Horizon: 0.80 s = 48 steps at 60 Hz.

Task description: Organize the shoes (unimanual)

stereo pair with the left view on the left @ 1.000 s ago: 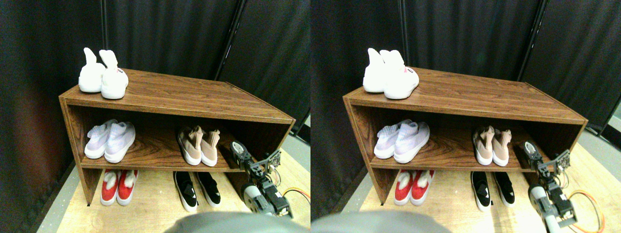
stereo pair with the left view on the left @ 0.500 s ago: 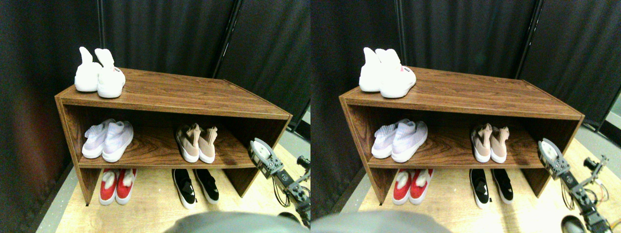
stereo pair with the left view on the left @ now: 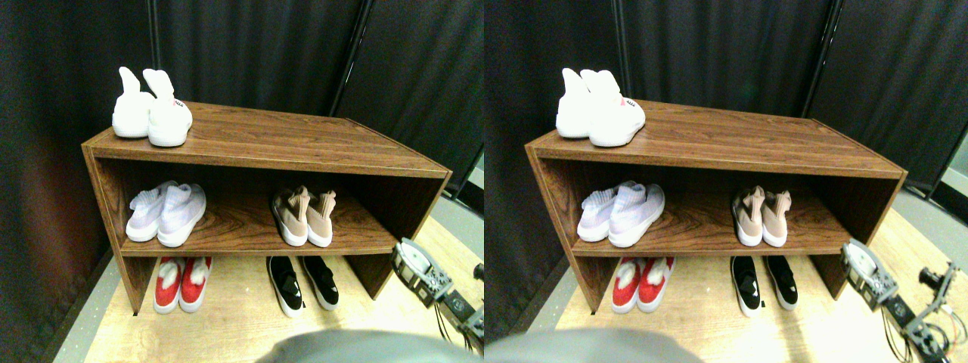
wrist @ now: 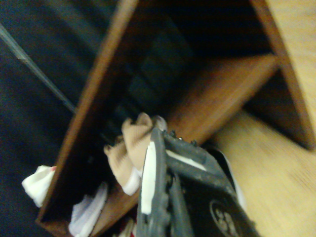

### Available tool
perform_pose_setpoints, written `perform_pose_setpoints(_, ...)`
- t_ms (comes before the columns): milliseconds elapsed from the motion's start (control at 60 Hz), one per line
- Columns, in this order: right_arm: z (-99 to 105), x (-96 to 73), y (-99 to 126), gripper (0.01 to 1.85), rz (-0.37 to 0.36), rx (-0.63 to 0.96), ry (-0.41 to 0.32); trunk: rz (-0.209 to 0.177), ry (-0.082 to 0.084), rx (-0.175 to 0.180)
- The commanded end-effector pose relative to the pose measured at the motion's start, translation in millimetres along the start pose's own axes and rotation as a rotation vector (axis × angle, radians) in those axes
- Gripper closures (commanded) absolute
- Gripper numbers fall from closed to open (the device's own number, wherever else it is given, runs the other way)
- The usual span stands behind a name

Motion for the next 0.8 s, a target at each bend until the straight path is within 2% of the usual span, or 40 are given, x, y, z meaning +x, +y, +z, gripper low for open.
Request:
perform_pose_setpoints(17, -32.4, -8.1, -65.4, 1.8, -0.012, 0.057, -0.005, 0.022, 0.085, -0.018)
perform_pose_setpoints(183, -35.9, 5.7, -98.2, 1.8, -0.086, 0.052, -0.02, 0.025, 0.1, -0.013)
perform_pose_setpoints(267, -36.8, 8.8, -106.9, 1.8, -0.111, 0.078, -0.042, 0.025, 0.107, -0.011)
perform_pose_setpoints(467, -36.7, 20.7, -129.0, 1.8, -0.165, 0.069, -0.075, 0.021, 0.112, -0.008)
perform_pose_setpoints(533, -37.3, 24.1, -135.5, 1.8, -0.216, 0.118, -0.119, 0.022, 0.111, -0.008)
perform_pose_setpoints(700, -34.9, 35.4, -149.3, 1.8, -0.24, 0.119, -0.156, 0.019, 0.111, -0.009)
perform_pose_setpoints(800, -28.2, 46.1, -155.2, 1.8, -0.22, 0.115, -0.17, 0.016, 0.111, -0.007)
